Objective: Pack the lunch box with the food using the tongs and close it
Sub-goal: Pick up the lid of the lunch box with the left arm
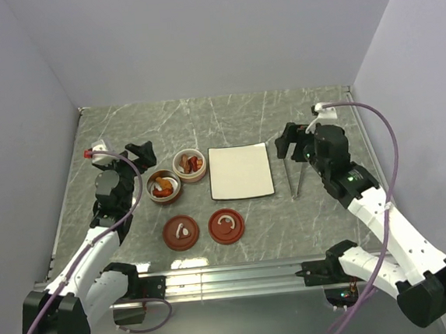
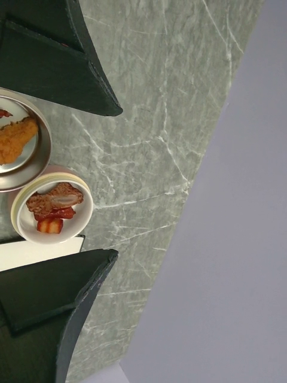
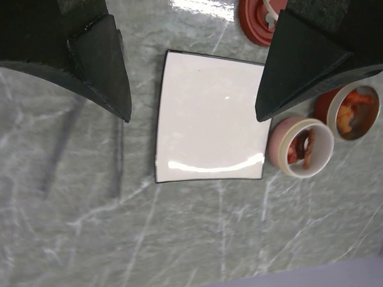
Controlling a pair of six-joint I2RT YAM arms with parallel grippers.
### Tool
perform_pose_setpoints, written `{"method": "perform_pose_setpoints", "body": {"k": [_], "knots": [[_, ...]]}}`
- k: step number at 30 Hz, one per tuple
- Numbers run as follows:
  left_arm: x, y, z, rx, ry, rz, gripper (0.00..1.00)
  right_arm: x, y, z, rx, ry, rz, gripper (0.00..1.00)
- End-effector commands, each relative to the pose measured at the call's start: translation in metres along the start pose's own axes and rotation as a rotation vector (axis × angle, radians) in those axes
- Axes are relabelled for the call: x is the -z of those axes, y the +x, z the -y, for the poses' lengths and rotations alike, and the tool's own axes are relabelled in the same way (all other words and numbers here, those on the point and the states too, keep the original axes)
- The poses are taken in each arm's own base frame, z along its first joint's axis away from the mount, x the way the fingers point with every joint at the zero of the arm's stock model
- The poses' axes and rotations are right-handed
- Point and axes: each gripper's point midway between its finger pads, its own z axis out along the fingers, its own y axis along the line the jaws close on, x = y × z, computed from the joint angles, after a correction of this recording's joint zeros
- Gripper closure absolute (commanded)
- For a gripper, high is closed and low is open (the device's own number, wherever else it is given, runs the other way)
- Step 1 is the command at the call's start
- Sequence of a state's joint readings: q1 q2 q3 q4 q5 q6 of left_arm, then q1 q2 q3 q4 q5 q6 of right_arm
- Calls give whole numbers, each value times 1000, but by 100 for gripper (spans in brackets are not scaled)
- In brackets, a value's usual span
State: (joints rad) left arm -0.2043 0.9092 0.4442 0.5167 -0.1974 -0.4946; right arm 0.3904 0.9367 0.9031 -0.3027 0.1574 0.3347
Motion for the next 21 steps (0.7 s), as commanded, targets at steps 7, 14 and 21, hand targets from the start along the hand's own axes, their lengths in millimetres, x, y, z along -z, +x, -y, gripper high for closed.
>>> {"method": "perform_pose_setpoints", "body": {"k": [7,14,21], "knots": [[19,21,12,28,-13,-74,1,-16,-6,-41,81,-227,61,9],[76,67,21,31,-64,-207,5,-12,-5,-62,85,-356,69,9],[119,118,8,-109,-260,-403,9,-13,3,-75,88,-438,48,9]]}}
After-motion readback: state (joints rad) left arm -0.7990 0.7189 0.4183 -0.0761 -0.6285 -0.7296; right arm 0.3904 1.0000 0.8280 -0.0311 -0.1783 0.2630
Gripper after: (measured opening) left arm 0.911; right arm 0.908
